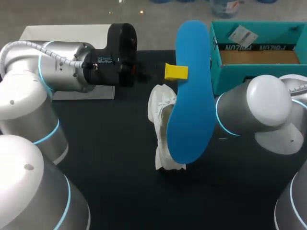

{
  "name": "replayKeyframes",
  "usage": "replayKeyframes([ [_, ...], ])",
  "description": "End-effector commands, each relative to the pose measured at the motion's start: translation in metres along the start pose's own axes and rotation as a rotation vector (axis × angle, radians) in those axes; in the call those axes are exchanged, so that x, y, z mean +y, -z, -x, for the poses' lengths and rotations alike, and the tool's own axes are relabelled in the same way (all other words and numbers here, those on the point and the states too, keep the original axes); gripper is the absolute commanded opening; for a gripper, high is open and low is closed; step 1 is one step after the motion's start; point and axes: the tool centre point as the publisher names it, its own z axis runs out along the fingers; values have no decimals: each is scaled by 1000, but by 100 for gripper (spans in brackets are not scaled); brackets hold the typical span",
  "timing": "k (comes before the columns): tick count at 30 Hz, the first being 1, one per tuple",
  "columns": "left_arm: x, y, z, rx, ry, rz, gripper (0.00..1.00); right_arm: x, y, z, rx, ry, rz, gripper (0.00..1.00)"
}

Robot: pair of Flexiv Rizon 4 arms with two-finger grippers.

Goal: Take the shoe out of the shoebox, open the shoe tongue, remove and reinsert the insole, then place the shoe into the shoebox

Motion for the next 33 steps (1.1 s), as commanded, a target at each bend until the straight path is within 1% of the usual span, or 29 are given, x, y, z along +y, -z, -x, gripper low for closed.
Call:
replayKeyframes([
  [1,0,-1,1,1,-1,-2,0,4,-12,4,25,-15,-63,0],
  [7,0,-1,1,1,-1,-2,0,0,-19,12,32,-60,-88,0],
  [13,0,-1,1,1,-1,-2,0,-2,-23,31,3,-117,-93,0],
  [18,0,-1,1,1,-1,-2,0,7,-25,42,10,-124,-114,0],
  [24,0,-1,1,1,-1,-2,0,17,-31,48,12,-111,-153,0],
  [29,0,-1,1,1,-1,-2,0,22,-44,53,11,-119,-185,0],
  [33,0,-1,1,1,-1,-2,0,22,-54,58,18,-131,-188,0],
])
